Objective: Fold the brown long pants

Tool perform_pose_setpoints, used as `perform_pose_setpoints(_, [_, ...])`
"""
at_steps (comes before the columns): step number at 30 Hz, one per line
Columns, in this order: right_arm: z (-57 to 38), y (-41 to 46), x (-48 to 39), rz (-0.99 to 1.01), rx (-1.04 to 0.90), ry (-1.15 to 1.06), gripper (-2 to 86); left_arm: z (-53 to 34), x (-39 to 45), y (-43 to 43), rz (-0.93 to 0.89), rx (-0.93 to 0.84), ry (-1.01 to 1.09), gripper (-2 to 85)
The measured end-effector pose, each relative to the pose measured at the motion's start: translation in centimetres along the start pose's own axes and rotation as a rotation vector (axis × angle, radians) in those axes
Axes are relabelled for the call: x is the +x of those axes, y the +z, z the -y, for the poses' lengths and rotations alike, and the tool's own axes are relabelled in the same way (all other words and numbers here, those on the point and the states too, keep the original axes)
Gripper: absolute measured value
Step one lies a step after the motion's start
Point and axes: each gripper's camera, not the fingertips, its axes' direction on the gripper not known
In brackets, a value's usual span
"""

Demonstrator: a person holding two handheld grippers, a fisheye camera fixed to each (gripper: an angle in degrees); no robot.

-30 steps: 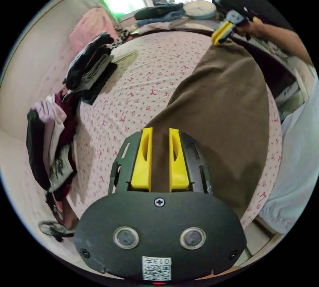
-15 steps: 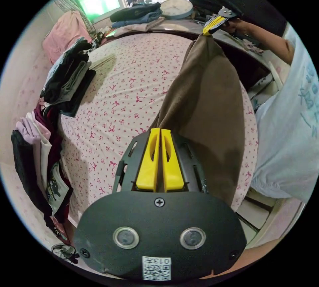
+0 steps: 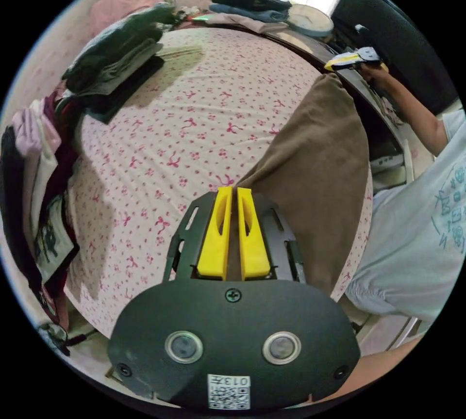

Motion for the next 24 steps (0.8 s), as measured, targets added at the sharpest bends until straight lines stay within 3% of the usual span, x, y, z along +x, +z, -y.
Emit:
perform_pose_setpoints(3, [0.4,-0.5,-3.4,0.191,0.132,-0.140,0.9,-3.1,-1.4,-1.0,-0.003,0.067,-0.134,4.2])
perform_pose_setpoints(7, [2.3,0.9,-11.1,0.341,0.196,-0.410,2.6,-5.5,-1.6,0.4,0.038,0.027,-0.235,7.5])
perform_pose_setpoints(14, [5.3,5.6,-20.5,0.336,0.050,-0.709,3.5,-6.8,-1.9,3.1,0.033,-0.013,-0.253,2.4])
perform_pose_setpoints(18, [5.8,5.6,-19.5,0.431,0.063,-0.620,1.9,-7.8,-0.8,3.4,0.144,-0.009,-0.236,0.5])
perform_pose_setpoints(20, [6.0,5.8,-17.4,0.595,0.075,-0.484,1.7,-8.7,-0.9,3.5,0.136,0.026,-0.264,0.3])
perform_pose_setpoints(24, [5.5,7.5,-18.6,0.560,0.037,-0.455,2.6,-10.9,-1.6,3.9,0.059,0.098,-0.366,0.6])
